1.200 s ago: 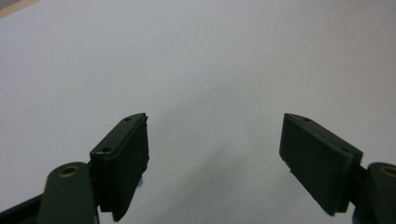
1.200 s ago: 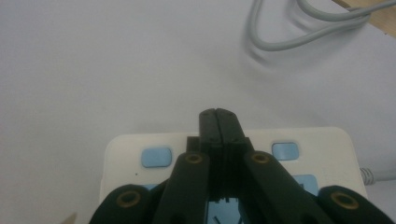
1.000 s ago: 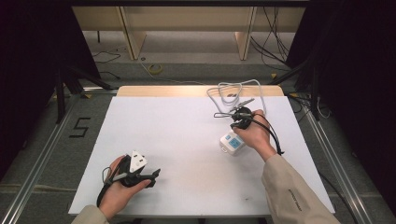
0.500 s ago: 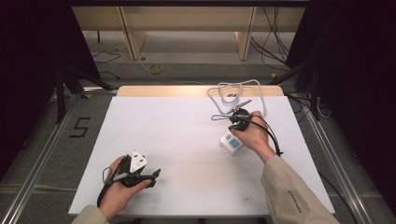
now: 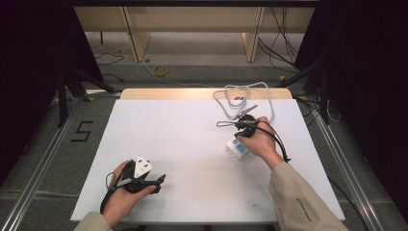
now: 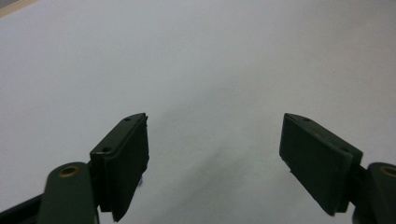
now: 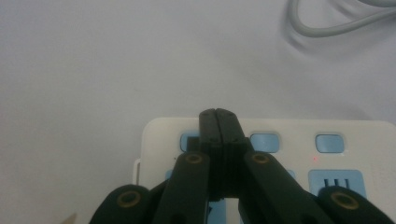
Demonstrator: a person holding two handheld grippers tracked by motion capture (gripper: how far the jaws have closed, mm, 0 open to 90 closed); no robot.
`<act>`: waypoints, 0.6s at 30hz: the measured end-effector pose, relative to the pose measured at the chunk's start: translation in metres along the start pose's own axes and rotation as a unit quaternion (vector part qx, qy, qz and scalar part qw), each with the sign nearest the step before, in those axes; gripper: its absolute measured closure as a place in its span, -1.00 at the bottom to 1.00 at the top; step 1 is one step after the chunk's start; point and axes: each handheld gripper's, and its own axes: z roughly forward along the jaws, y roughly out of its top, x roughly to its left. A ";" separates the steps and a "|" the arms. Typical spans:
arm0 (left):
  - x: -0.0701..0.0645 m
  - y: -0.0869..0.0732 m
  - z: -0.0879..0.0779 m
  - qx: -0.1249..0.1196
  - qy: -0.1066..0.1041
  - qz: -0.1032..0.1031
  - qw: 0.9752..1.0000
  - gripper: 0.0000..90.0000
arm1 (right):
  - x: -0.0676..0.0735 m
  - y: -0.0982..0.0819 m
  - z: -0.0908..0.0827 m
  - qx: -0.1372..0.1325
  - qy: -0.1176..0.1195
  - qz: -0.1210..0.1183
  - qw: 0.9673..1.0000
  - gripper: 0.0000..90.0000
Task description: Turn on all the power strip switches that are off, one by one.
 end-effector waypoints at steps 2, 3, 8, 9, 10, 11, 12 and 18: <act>0.000 0.000 0.000 0.000 0.000 0.000 1.000 -0.46 | 0.001 0.000 0.000 0.001 0.002 0.000 1.000 1.00; 0.000 0.000 0.000 0.000 0.000 0.000 1.000 -0.46 | 0.001 0.001 0.000 0.001 0.003 -0.002 1.000 1.00; 0.000 0.000 0.000 0.000 0.000 0.000 1.000 -0.46 | 0.003 0.001 0.001 0.004 0.005 -0.003 1.000 1.00; 0.000 0.000 0.000 0.000 0.000 0.000 1.000 -0.46 | 0.003 0.001 0.002 0.005 0.005 -0.003 1.000 1.00; 0.000 0.000 0.000 0.000 0.000 0.000 1.000 -0.46 | 0.003 0.001 0.002 0.006 0.005 -0.003 1.000 1.00; 0.000 0.000 0.000 0.000 0.000 0.000 1.000 -0.47 | 0.003 0.001 0.003 0.006 0.006 -0.004 1.000 1.00; 0.000 0.000 0.000 0.000 0.000 0.000 1.000 -0.46 | 0.004 0.001 0.003 0.006 0.006 -0.004 1.000 1.00; 0.000 0.000 0.000 0.000 0.000 0.001 1.000 -0.46 | 0.006 0.001 0.006 0.011 0.007 -0.006 1.000 1.00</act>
